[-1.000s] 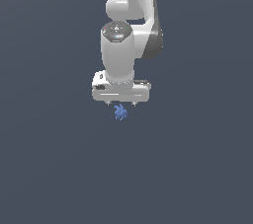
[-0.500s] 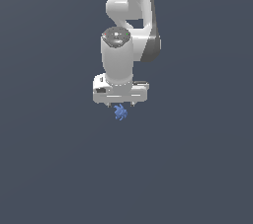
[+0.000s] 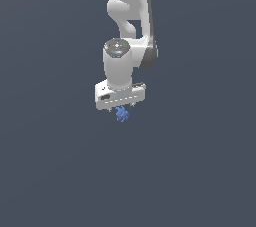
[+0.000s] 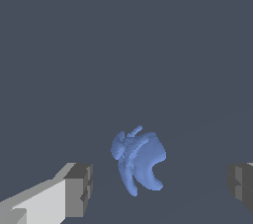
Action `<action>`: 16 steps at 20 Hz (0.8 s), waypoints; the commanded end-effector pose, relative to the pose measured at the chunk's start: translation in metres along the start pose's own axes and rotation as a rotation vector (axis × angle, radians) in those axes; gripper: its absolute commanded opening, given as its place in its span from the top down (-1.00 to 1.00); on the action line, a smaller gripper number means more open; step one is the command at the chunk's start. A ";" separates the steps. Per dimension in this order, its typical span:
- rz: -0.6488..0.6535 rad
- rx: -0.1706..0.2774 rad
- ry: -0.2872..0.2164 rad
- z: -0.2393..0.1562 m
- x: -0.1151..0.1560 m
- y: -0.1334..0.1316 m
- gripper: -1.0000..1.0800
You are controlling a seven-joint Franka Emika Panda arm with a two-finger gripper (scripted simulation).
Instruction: Pick up the object and move it to a goal position.
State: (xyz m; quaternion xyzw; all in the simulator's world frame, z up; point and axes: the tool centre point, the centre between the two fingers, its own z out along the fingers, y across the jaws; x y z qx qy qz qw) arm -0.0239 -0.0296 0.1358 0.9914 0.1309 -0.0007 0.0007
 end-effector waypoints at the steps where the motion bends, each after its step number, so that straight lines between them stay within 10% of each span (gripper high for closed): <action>1: -0.067 -0.001 0.000 0.011 -0.007 0.000 -0.92; 16: -0.287 0.001 0.002 0.045 -0.031 -0.004 -0.92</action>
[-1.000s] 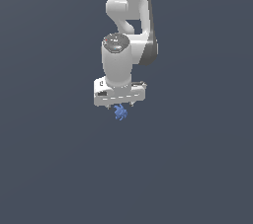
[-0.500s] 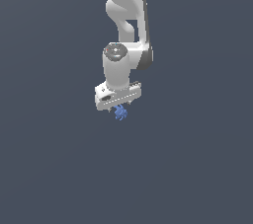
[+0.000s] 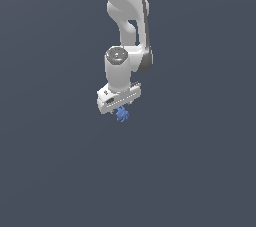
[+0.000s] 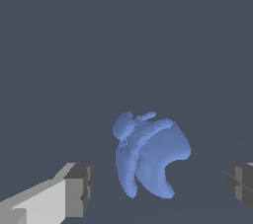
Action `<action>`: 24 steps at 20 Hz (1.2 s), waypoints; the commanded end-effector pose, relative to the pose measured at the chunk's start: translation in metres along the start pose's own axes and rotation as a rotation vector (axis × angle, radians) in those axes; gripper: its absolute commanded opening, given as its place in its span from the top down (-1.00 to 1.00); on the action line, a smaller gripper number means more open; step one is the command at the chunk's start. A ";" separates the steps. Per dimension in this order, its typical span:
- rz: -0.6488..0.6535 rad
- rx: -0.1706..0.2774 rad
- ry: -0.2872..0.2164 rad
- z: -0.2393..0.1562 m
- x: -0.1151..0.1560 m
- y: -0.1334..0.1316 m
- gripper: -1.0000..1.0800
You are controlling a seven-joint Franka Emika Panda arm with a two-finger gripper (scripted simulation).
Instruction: Pick up the object and move it to a goal position.
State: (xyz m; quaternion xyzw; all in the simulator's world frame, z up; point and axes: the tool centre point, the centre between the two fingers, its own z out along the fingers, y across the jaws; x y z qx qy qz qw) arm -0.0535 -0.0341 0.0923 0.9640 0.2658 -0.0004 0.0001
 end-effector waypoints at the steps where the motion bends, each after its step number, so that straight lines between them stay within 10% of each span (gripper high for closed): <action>1: -0.015 0.000 0.001 0.002 -0.001 -0.001 -0.92; 22: -0.018 0.000 0.001 0.052 -0.002 -0.001 -0.92; 23: -0.018 0.000 0.001 0.052 -0.002 -0.001 1.00; 24: -0.018 0.000 0.001 0.052 -0.002 -0.001 1.00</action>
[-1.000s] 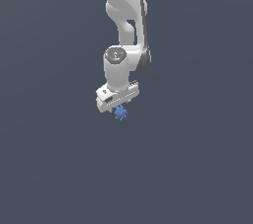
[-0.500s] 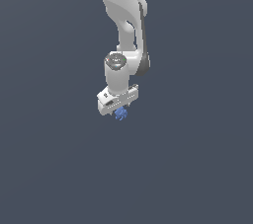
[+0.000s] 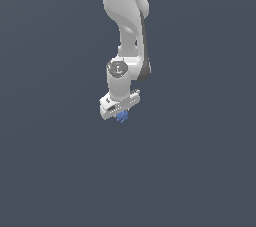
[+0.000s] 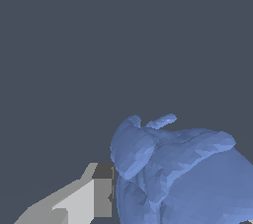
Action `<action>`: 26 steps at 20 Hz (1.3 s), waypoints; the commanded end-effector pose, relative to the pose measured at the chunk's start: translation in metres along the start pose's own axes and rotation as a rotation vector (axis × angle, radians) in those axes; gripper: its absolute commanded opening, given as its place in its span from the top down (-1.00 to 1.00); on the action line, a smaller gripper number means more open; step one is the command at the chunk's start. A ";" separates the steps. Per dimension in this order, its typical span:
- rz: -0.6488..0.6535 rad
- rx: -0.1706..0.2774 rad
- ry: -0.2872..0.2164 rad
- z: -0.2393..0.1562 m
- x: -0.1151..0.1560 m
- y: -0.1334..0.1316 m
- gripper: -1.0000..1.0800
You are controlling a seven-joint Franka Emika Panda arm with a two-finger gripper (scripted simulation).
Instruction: Pick up the object and move it to a goal position.
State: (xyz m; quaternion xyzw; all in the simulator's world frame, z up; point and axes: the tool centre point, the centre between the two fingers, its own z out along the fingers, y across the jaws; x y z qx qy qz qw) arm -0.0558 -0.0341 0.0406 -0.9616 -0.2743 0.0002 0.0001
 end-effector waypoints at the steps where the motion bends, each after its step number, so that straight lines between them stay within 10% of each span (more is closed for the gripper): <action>1: 0.000 0.000 0.000 0.001 0.000 0.000 1.00; 26: 0.000 -0.001 0.000 -0.081 0.051 -0.052 1.00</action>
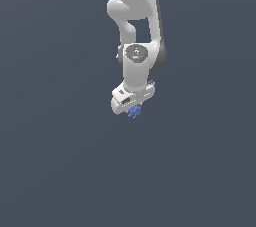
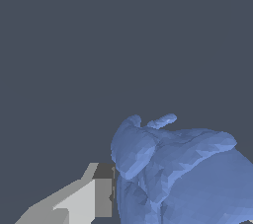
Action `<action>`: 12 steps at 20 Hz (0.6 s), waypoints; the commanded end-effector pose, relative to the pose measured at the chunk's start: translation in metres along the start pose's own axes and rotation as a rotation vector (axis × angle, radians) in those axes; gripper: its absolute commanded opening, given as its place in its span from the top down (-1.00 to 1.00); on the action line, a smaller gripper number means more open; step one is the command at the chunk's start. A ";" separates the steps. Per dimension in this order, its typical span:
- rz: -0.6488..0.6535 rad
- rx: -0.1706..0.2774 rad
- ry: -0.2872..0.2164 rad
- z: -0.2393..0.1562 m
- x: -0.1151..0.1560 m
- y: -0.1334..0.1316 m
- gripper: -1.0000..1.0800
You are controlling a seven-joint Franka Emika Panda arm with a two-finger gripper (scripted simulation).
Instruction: Pick up the object and move it to a goal position.
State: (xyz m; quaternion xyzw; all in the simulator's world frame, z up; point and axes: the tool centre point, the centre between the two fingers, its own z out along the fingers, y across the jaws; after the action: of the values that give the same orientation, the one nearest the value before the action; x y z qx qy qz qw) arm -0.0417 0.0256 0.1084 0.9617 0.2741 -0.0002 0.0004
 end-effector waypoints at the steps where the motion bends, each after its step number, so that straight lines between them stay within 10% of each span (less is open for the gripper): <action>1: 0.000 0.000 0.000 -0.022 0.014 -0.014 1.00; 12: -0.001 -0.001 0.000 -0.123 0.080 -0.078 1.00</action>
State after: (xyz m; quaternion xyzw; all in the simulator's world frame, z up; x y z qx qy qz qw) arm -0.0175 0.1214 0.2170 0.9615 0.2747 0.0004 0.0007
